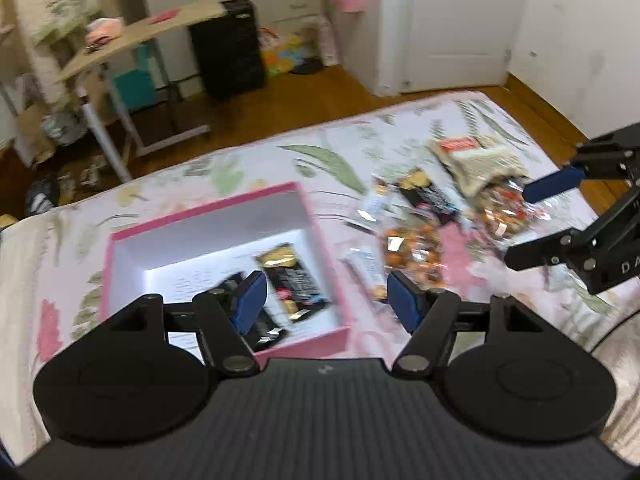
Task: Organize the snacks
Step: 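Move the left gripper back toward the bag of coated nuts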
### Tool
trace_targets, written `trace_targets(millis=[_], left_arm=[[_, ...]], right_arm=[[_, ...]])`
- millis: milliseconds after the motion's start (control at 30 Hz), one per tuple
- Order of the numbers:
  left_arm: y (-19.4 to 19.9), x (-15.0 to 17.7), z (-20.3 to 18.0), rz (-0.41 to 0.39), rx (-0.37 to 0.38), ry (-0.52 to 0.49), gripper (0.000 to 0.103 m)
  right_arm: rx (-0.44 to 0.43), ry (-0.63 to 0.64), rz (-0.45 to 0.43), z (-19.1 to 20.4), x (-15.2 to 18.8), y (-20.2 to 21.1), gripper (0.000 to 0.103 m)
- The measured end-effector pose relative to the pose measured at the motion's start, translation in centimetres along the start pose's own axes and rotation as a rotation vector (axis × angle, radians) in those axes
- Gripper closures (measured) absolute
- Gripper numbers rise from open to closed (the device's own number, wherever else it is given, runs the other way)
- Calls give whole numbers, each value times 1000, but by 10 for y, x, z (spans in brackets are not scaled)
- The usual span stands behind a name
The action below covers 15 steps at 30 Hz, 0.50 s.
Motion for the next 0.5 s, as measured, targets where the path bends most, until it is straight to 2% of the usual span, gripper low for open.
trace_targets(millis=[133, 300, 433, 467, 500], left_arm=[[-21, 3, -34, 38, 72, -41, 37], [-60, 7, -71, 91, 145, -55, 39], [-101, 12, -92, 164, 175, -35, 42], [-113, 13, -95, 183, 170, -18, 47], [-122, 15, -97, 199, 156, -9, 47]], right_arm=[[-11, -9, -19, -19, 24, 8, 27], [-52, 9, -15, -33, 47, -5, 27], [-52, 47, -8, -40, 61, -29, 27], [-52, 55, -7, -41, 64, -36, 27], [-50, 61, -6, -43, 67, -43, 27]])
Point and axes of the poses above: each gripper's, at about its wrist camera, not at the fingertips, and y roughly against the way its jaws point, z to its left, x to its underside, the point moved 5 cm from there along -y, roughly the way its jaws point, and after that the axes turned 1 degree about x, right-handed, at the moved point
